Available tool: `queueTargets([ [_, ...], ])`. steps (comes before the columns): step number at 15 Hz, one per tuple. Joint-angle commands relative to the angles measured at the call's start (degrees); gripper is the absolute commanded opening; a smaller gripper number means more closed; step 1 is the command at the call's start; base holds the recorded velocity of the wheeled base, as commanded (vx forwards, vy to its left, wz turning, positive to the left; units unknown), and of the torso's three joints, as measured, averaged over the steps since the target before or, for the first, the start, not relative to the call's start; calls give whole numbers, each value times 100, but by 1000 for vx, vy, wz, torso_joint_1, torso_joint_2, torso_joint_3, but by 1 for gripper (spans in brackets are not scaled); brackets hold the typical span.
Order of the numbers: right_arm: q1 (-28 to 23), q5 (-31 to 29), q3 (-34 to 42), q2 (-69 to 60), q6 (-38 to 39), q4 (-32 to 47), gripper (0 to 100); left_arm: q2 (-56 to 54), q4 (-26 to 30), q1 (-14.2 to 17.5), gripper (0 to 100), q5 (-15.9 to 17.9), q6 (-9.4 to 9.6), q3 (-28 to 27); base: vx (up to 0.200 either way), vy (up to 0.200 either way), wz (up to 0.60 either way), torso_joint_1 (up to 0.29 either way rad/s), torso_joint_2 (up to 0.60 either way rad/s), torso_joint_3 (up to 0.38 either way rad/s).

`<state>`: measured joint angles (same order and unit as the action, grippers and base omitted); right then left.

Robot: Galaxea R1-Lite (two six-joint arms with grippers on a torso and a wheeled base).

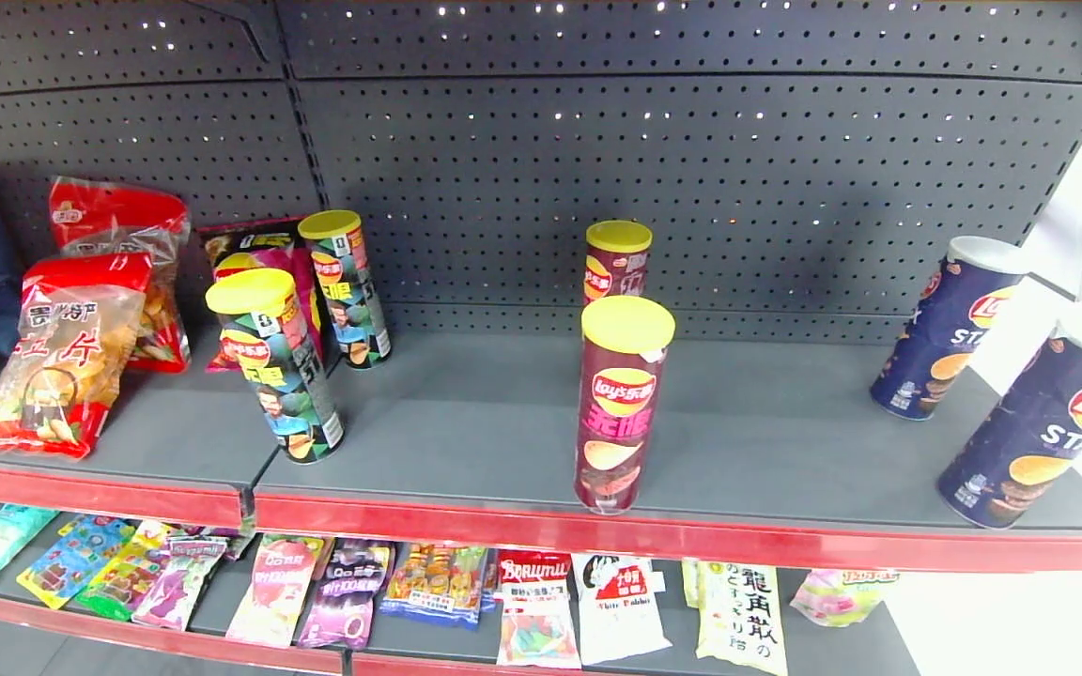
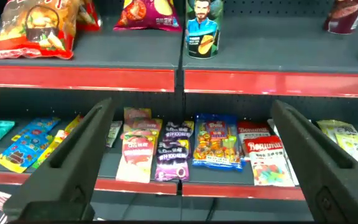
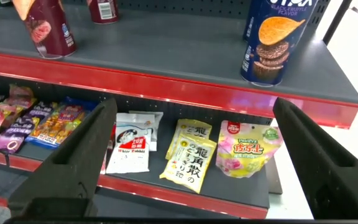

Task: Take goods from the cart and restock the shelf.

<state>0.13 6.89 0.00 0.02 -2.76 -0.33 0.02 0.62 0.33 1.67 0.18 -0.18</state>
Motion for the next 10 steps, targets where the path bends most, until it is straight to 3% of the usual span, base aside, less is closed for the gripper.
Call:
queueTargets([
  [1,4,-38,0,-2,21,7,100,-2,-1,2,100,0,-1,1,0,0,0,0,0,0],
  [3,4,-372,0,-2,196,24,100,-2,-1,2,100,9,-1,1,0,0,0,0,0,0],
  [8,4,-355,-9,-2,126,-46,100,-2,-45,2,100,9,-1,9,0,0,0,0,0,0],
  [10,57,-65,-1345,1219,293,-2,100,-2,-36,2,100,9,-1,9,0,0,0,0,0,0],
])
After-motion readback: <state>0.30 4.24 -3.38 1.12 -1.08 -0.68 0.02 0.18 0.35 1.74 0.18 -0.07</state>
